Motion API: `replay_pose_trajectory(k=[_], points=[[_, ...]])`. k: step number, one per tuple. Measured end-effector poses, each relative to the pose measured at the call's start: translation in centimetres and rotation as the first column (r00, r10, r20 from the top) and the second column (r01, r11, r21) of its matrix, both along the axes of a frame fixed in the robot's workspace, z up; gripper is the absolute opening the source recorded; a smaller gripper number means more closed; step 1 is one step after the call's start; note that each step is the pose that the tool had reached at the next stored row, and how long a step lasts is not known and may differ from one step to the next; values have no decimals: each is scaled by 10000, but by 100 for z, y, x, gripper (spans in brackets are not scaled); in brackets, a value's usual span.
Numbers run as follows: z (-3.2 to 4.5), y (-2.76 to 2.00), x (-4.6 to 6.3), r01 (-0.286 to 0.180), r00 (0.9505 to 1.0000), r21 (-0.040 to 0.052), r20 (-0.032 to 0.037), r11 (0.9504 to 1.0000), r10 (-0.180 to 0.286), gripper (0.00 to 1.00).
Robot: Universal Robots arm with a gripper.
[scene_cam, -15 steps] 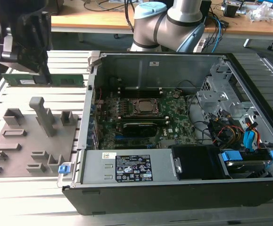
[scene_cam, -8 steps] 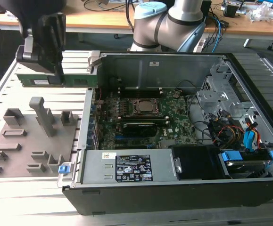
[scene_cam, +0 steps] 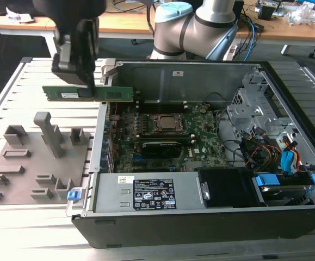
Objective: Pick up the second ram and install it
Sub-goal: 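Pick up the second ram and move it above second insertion slot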
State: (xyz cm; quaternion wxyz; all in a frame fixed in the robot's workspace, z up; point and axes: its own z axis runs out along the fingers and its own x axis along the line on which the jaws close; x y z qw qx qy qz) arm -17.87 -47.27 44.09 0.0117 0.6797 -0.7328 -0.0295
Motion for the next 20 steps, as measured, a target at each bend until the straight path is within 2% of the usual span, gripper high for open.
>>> replay_pose_trajectory(k=[2,10,14,15,17,18,20], points=[[-10,3,115,1,10000,4,-27,10000,-1,14],[-42,52,386,-1,10000,17,-79,10000,1,14],[-73,92,601,-1,9999,16,-132,10000,1,14],[-84,121,646,1,9999,16,-142,10000,0,14],[-98,215,708,2,9999,16,-148,10000,-2,14],[-114,339,767,1,9999,15,-150,10000,-1,14],[-124,420,804,0,9999,15,-151,10000,0,14]])
